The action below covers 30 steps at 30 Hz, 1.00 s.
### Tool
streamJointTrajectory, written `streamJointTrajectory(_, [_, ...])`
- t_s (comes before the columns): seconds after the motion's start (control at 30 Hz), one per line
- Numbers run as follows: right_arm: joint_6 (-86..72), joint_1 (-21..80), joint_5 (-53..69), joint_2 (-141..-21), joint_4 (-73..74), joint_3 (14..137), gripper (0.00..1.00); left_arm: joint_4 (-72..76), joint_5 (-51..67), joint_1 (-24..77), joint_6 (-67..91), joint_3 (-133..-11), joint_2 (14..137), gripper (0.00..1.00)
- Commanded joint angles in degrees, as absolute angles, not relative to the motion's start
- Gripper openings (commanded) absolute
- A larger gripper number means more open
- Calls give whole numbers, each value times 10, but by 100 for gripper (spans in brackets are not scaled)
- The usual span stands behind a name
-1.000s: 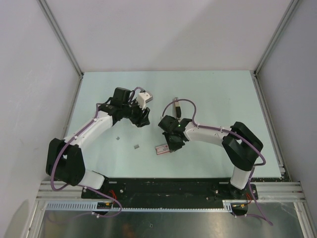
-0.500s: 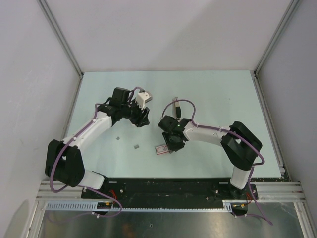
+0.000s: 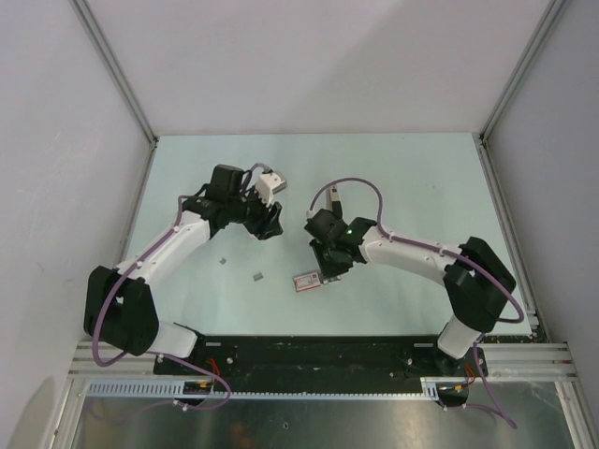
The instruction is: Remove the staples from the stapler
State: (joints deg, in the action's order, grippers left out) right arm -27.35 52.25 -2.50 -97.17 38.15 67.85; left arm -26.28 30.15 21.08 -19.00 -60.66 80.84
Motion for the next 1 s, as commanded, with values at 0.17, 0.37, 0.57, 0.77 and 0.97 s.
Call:
streamJointTrajectory(0.17, [-279,518,-22,-904,399,645,2,-259,315,206,-195,-608,783,59])
streamJointTrajectory(0.37, [-283,519,18,-915,352,605,0,-260,303,203,-205,-605,788,59])
streamJointTrajectory(0.57, [-280,517,29,-939,323,597,0,-262,302,193,-212,-601,787,59])
streamJointTrajectory(0.77, [-276,509,39,-960,300,597,0,-264,300,188,-216,-599,783,59])
streamJointTrajectory(0.97, [-274,506,33,-975,285,596,0,-264,302,183,-220,-597,785,59])
